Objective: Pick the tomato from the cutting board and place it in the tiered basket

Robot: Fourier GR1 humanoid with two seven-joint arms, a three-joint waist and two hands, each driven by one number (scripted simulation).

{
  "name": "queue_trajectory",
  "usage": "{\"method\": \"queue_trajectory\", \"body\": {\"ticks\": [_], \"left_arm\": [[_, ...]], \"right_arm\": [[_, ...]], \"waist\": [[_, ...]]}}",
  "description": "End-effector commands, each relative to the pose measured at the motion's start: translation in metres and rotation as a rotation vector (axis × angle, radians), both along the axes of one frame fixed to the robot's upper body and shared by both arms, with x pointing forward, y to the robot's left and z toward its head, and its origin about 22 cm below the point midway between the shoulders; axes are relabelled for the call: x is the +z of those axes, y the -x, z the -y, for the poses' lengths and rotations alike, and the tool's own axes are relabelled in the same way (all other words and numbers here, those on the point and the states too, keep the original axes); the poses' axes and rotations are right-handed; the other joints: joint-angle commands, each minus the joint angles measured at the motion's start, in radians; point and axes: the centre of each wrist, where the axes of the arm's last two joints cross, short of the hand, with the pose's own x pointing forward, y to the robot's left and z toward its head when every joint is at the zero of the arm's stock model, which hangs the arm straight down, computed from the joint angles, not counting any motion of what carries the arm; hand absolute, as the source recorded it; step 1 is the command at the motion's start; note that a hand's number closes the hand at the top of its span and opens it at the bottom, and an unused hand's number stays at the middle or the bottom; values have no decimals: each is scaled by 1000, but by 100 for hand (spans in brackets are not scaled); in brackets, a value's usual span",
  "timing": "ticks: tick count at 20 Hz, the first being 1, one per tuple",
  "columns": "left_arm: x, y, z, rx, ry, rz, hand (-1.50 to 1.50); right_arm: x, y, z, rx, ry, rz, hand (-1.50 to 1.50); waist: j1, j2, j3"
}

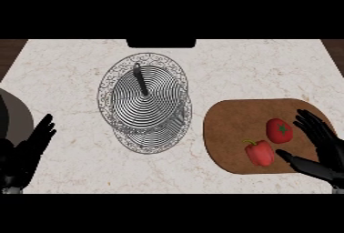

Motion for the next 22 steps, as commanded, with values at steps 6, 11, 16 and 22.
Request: {"method": "queue_trajectory", "body": {"ticks": [6,11,16,22], "left_arm": [[-10,-6,0,6,15,-34,0],[-11,8,10,13,26,-34,0],[-11,-2,4,4,19,-46,0],[-21,-1,4,20,19,-41,0]], "right_arm": [[54,-20,59,309,326,-315,-150],[96,-64,33,377,326,-334,-150],[115,-78,33,393,318,-423,-150],[132,-95,51,471,355,-561,-150]], "waist": [[9,-9,-1],[14,-13,-1],[5,-13,-1],[9,-10,0]]}}
